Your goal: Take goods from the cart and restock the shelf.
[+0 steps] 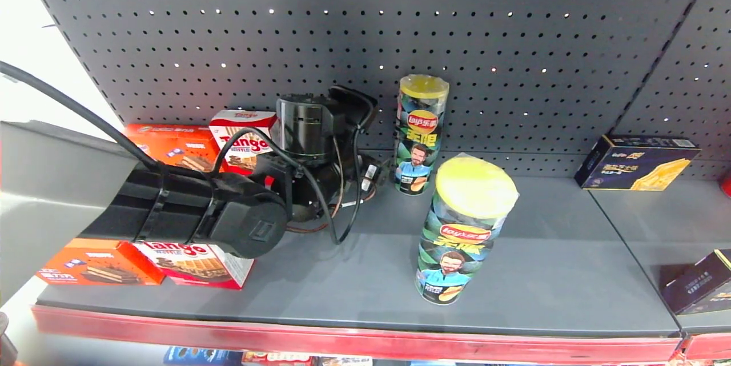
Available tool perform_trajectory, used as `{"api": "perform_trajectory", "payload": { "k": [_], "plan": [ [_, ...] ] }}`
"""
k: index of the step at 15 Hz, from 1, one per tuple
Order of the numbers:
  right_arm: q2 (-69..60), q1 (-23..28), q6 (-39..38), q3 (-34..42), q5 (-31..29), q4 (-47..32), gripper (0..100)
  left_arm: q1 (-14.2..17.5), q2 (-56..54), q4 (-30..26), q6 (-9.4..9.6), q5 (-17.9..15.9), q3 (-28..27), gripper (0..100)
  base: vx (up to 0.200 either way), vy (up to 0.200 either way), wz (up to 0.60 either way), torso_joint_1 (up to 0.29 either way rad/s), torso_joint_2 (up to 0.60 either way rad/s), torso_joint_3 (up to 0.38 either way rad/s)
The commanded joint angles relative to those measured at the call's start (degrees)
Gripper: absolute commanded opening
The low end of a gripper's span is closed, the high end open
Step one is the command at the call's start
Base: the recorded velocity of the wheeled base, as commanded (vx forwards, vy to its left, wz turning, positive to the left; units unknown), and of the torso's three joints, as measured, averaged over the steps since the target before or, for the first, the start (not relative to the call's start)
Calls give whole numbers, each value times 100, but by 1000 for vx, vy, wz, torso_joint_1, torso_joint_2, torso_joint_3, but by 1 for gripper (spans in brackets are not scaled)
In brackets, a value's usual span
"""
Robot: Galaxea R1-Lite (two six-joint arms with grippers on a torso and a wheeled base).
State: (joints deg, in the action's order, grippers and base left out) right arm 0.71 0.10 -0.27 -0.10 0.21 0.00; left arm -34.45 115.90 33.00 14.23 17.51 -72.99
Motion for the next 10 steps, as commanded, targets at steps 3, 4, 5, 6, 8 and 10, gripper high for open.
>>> {"api": "perform_trajectory", "payload": {
  "k": [3, 4, 5, 6, 8, 10],
  "plan": [
    [8, -10, 0, 1, -3, 0, 100, 9, 364, -4, -43, -2, -234, 100, 0, 0, 0, 0, 0, 0],
    [8, -1, 0, 1, -3, 0, 100, 9, 443, -4, -43, -2, -357, 100, 0, 0, 0, 0, 0, 0],
    [8, -1, 0, 1, -3, 0, 100, 17, 504, -4, -34, -2, -427, 100, 0, 0, 0, 0, 0, 0],
    [8, -1, 0, 1, -3, 0, 100, 61, 548, -4, -34, -2, -489, 100, 0, 0, 0, 0, 0, 0],
    [8, -1, 0, 1, -3, 0, 100, 88, 610, 5, 1, -2, -524, 100, 0, 0, 0, 0, 0, 0],
    [8, -1, 0, 1, -3, 0, 100, 114, 627, -4, -16, -2, -524, 100, 0, 0, 0, 0, 0, 0]
  ]
}}
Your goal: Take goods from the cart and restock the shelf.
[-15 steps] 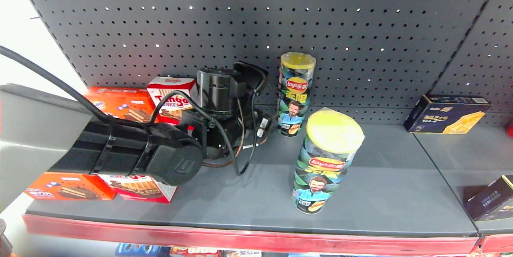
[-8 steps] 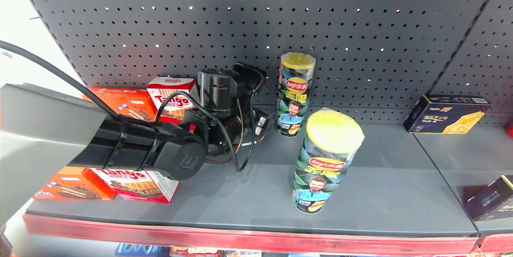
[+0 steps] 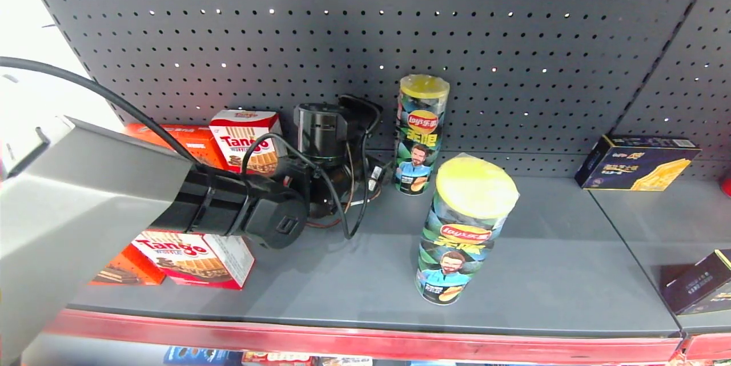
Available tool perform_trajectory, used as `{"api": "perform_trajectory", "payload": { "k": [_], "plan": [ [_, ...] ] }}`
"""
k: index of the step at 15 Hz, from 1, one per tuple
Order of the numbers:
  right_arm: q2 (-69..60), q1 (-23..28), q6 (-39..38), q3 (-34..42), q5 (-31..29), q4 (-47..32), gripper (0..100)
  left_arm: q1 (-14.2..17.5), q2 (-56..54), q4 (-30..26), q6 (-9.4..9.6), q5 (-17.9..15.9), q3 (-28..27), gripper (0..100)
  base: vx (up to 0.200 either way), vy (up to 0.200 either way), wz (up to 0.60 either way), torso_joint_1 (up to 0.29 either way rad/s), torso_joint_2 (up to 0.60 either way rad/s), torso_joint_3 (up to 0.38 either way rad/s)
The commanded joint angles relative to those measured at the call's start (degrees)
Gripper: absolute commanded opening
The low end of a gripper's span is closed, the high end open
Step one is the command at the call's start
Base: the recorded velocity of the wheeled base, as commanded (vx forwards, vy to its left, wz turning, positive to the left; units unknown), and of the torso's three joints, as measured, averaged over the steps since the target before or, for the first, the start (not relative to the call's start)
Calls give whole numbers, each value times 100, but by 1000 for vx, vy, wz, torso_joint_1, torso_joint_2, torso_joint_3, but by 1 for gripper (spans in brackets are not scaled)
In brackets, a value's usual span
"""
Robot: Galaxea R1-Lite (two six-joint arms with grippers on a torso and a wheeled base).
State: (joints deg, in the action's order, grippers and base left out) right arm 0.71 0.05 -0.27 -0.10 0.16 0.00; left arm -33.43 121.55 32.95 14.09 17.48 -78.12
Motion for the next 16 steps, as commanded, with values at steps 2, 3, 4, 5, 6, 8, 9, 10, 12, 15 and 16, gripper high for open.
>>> {"api": "perform_trajectory", "payload": {
  "k": [2, 3, 4, 5, 6, 8, 9, 10, 12, 15, 16],
  "plan": [
    [8, -5, 0, 1, 2, 0, 100, 12, 123, 1, -12, 1, -19, 100, 0, 0, 0, 0, 0, 0],
    [8, -5, 0, 1, 2, 0, 100, 3, 141, 1, -21, 1, -28, 100, 0, 0, 0, 0, 0, 0],
    [8, 4, 0, 1, 2, 0, 100, -6, 167, -8, -29, 1, -28, 100, 0, 0, 0, 0, 0, 0],
    [8, 4, 0, 1, 2, 0, 100, -24, 202, -8, -56, 1, -63, 100, 0, 0, 0, 0, 0, 0],
    [8, 4, 0, 1, 2, 0, 100, -41, 220, -17, -126, -8, -98, 100, 0, 0, 0, 0, 0, 0],
    [8, 4, 0, 1, 2, 0, 100, -59, 229, -52, -170, -8, -178, 100, 0, 0, 0, 0, 0, 0],
    [8, 4, 0, 1, 2, 0, 100, -67, 237, -61, -188, -17, -178, 100, 0, 0, 0, 0, 0, 0],
    [8, 4, 0, 1, 2, 0, 100, -76, 255, -61, -188, -17, -178, 100, 0, 0, 0, 0, 0, 0],
    [8, 4, 0, 1, 2, 0, 100, -120, 299, -61, -188, -8, -186, 100, 0, 0, 0, 0, 0, 0],
    [8, -5, 0, 1, 2, 0, 100, -182, 290, -43, -196, -8, -151, 100, 0, 0, 0, 0, 0, 0],
    [8, 4, 0, 1, 2, 0, 100, -182, 290, -34, -196, -8, -160, 100, 0, 0, 0, 0, 0, 0]
  ]
}}
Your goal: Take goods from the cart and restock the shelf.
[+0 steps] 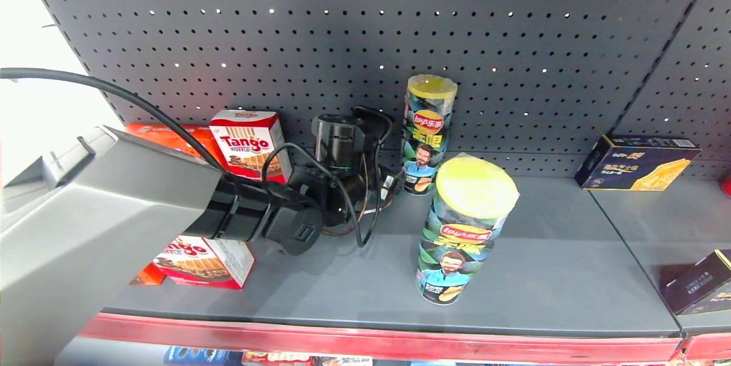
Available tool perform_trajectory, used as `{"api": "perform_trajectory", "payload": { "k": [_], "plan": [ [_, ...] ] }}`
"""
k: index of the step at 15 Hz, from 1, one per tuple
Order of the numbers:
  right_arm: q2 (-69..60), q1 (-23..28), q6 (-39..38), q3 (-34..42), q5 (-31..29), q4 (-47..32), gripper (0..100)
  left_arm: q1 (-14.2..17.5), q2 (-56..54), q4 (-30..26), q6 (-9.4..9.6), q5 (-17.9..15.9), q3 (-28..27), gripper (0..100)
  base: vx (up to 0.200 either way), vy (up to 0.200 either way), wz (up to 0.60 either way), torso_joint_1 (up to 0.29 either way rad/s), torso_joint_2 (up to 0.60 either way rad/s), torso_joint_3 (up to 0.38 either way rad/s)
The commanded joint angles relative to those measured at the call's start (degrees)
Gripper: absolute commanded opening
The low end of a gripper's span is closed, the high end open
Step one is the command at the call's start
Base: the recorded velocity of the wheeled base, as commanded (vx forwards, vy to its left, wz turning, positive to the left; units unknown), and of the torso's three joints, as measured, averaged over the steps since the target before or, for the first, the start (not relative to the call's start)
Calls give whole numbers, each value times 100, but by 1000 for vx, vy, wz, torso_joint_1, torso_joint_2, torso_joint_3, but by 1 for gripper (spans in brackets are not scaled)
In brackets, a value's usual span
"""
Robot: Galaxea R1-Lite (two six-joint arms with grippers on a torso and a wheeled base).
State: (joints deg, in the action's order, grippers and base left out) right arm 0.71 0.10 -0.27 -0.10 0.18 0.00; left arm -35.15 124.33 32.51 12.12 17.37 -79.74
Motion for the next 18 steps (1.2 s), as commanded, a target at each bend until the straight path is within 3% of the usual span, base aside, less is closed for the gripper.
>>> {"api": "perform_trajectory", "payload": {
  "k": [1, 7, 8, 10, 13, 18],
  "plan": [
    [8, -1, 0, 1, -1, 0, 100, -1, 3, 18, 1, 3, 20, 100, 0, 0, 0, 0, 0, 0],
    [8, -1, 0, 1, -1, 0, 100, 8, -700, -26, 80, 21, 134, 100, 0, 0, 0, 0, 0, 0],
    [8, -10, 0, 1, -1, 0, 100, -10, -867, -26, 159, 38, 187, 100, 0, 0, 0, 0, 0, 0],
    [8, -1, 0, 1, -1, 0, 100, -19, -1280, 10, 581, 117, 406, 100, 0, 0, 0, 0, 0, 0],
    [8, -1, 0, 1, -1, 0, 100, -177, -2053, -8, 880, 170, 846, 100, 0, 0, 0, 0, 0, 0],
    [8, -1, 0, 1, -1, 0, 100, -326, -2862, 97, 950, 346, 1514, 100, 0, 0, 0, 0, 0, 0]
  ]
}}
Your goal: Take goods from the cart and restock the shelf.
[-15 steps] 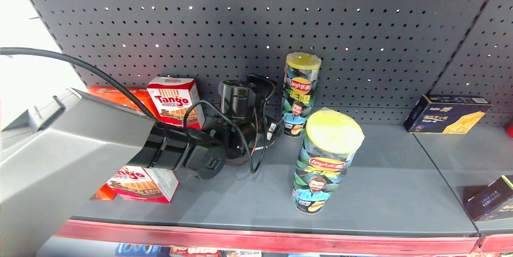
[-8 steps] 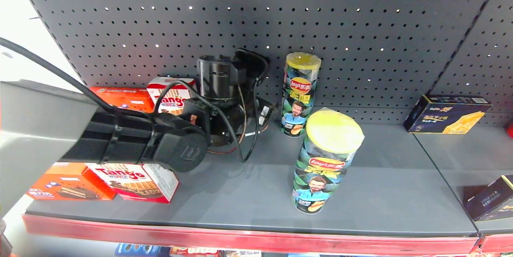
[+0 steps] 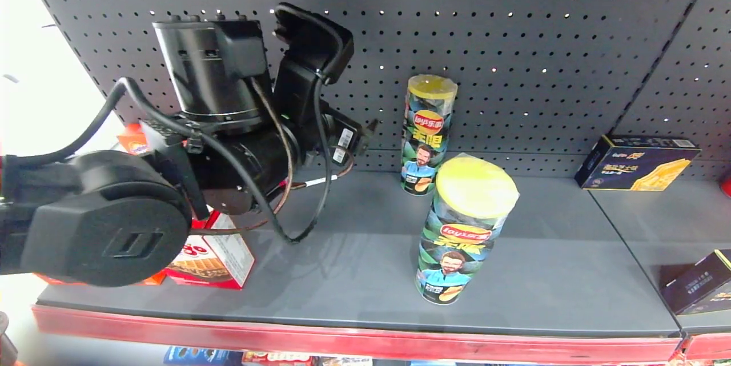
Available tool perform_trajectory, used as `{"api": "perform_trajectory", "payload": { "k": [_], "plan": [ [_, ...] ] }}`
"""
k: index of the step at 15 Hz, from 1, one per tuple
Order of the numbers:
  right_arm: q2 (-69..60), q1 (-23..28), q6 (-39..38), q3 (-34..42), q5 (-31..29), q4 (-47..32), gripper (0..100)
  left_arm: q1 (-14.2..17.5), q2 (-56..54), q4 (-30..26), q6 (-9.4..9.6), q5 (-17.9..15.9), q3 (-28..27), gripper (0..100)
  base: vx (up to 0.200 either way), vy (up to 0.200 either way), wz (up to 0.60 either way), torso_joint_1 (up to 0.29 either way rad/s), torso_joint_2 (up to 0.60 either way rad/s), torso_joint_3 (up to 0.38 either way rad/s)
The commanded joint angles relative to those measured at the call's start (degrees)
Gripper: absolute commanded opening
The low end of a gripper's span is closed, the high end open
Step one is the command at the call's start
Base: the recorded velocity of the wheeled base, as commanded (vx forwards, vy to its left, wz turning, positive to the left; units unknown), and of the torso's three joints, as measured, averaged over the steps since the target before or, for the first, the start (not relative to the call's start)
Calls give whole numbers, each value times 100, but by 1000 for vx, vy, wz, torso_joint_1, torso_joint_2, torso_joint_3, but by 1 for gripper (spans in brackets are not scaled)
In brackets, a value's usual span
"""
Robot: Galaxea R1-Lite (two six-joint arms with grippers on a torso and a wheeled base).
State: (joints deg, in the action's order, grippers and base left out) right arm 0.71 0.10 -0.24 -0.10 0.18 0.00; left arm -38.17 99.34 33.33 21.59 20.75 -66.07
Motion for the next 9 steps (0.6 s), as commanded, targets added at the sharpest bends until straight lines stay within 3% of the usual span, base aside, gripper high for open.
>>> {"api": "perform_trajectory", "payload": {
  "k": [1, 2, 4, 7, 8, 9],
  "plan": [
    [8, -1, 16, 1, 26, -18, 100, -59, -609, 165, 3, 96, 578, 100, 0, 0, 0, 0, 0, 0],
    [8, -10, 16, 1, 26, -18, 100, -85, -679, 218, 3, 105, 710, 100, 0, 0, 0, 0, 0, 0],
    [52, -10, 16, 1, 26, -26, 100, -103, -1084, 543, -14, 158, 1483, 100, 0, 0, 0, 0, 0, 0],
    [342, -71, 33, -8, 26, -26, 100, -24, -1303, 886, -58, 149, 1888, 100, 0, 0, 0, 0, 0, 0],
    [536, -256, 42, 1, 34, -26, 100, -15, -1294, 956, -58, 140, 1888, 100, 0, 0, 0, 0, 0, 0],
    [791, -941, -2, -8, -106, -26, 100, 38, -1294, 1070, -58, 122, 1861, 100, 0, 0, 0, 0, 0, 0]
  ]
}}
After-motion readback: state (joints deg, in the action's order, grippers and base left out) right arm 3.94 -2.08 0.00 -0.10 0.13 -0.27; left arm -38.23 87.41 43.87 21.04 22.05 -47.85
